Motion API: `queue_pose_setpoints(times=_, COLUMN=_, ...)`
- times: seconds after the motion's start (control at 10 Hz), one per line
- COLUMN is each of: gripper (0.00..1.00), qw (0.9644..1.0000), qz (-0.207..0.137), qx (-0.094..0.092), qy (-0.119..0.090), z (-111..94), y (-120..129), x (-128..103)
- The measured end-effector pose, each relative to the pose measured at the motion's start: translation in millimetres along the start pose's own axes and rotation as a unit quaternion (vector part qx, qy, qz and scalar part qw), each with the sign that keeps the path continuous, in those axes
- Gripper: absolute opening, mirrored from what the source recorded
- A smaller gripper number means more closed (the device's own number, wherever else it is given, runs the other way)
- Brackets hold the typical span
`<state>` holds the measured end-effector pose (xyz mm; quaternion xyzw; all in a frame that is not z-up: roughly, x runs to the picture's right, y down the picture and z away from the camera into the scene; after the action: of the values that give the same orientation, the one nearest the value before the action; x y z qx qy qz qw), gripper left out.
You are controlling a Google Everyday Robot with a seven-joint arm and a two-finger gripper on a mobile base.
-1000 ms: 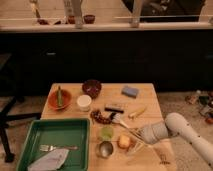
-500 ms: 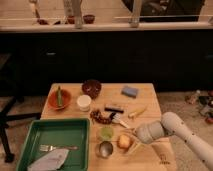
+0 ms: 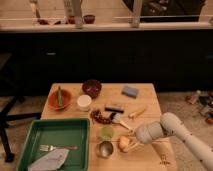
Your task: Place apple in paper cup
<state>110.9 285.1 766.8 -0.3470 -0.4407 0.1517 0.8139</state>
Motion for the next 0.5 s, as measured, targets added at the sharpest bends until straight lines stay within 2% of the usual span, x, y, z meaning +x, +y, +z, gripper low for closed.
queue_pose_setpoints(times=0.2, gripper=0.21, qw=1.0, qz=-0.002, qx=-0.001, qy=-0.009, z=-1.1, y=0.9, x=0.6)
queue_pose_setpoints(times=0.3, gripper=0.15, qw=1.0, qz=-0.003, qx=-0.001, qy=-0.01, z=-1.8, y=0.8, x=0.2)
queue_pose_setpoints(times=0.5, gripper=0.13, qw=0.9999, qz=-0.007, qx=0.004, qy=-0.01, z=-7.8, y=0.6, x=-2.5)
